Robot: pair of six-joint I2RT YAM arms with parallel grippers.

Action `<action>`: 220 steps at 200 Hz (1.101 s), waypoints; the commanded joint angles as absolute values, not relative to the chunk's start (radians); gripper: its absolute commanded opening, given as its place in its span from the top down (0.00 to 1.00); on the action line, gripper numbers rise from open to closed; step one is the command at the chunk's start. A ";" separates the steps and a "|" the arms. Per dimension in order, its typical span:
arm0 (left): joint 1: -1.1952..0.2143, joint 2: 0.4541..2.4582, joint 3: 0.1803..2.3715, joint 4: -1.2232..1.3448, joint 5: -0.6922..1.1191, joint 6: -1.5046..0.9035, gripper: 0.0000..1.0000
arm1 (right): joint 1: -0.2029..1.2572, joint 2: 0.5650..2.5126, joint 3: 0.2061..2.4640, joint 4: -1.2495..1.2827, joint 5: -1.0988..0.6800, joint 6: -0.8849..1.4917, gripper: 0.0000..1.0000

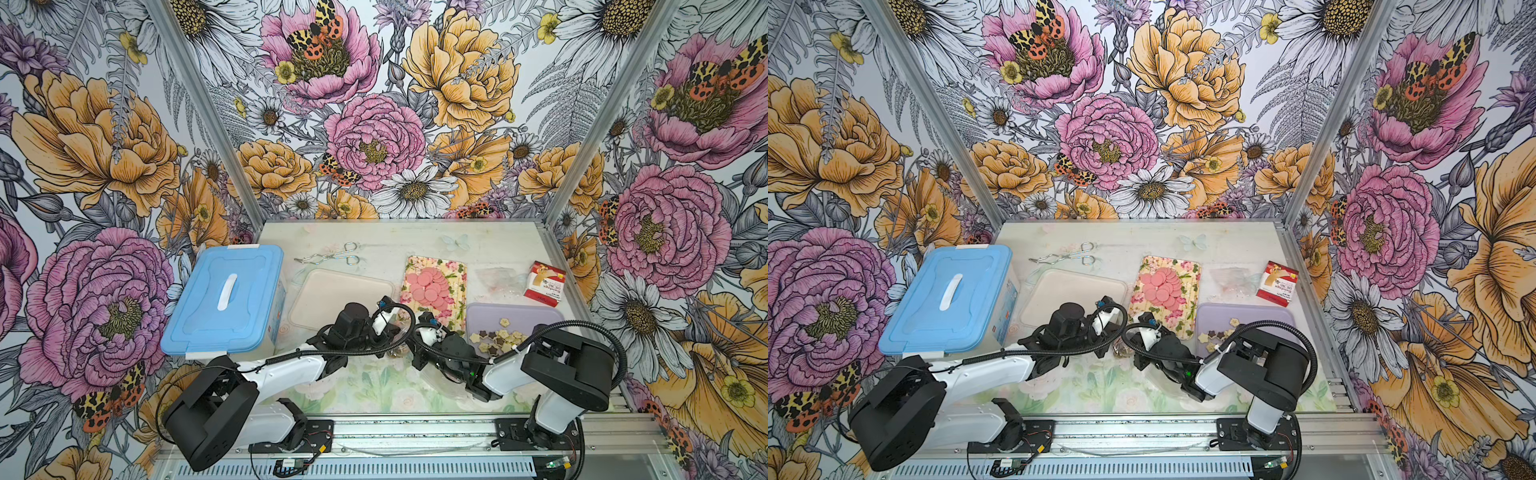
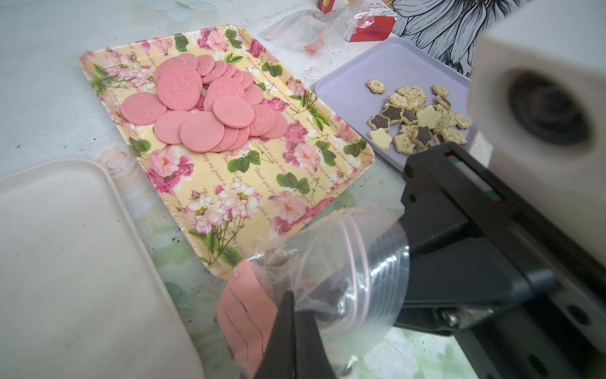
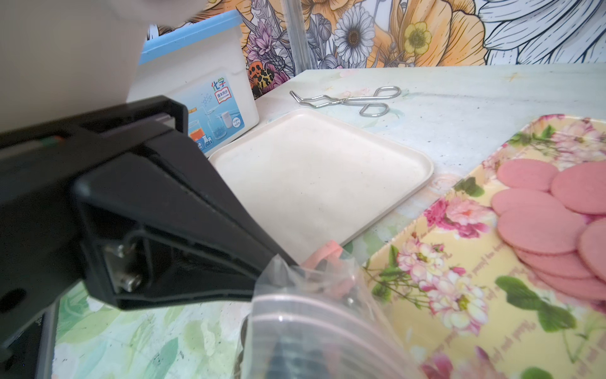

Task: Pour cookies out of the ziploc bag
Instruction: Open the ziploc bag at the center of the board.

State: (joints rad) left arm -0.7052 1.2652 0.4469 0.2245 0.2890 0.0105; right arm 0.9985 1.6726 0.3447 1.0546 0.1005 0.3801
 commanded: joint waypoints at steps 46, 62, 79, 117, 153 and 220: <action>-0.708 1.264 0.482 0.207 0.189 0.027 1.00 | 1.005 1.570 0.301 1.037 0.169 0.401 1.00; -0.701 1.264 0.482 0.206 0.172 0.018 1.00 | 1.005 1.537 0.289 1.010 0.202 0.413 1.00; -0.693 1.265 0.482 0.201 0.160 0.011 1.00 | 1.005 1.505 0.268 1.010 0.226 0.431 1.00; -0.686 1.273 0.485 0.199 0.152 0.005 1.00 | 1.005 1.453 0.249 0.977 0.239 0.469 1.00; -0.685 1.275 0.485 0.199 0.148 0.000 1.00 | 1.000 1.431 0.213 1.010 0.258 0.526 1.00; -0.675 1.270 0.478 0.208 0.148 -0.012 1.00 | 0.996 1.393 0.135 1.115 0.296 0.555 1.00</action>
State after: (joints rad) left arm -0.6987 1.2675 0.4751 0.2169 0.2363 0.0017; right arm 1.0019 1.4128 0.1745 1.0206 0.2268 0.5331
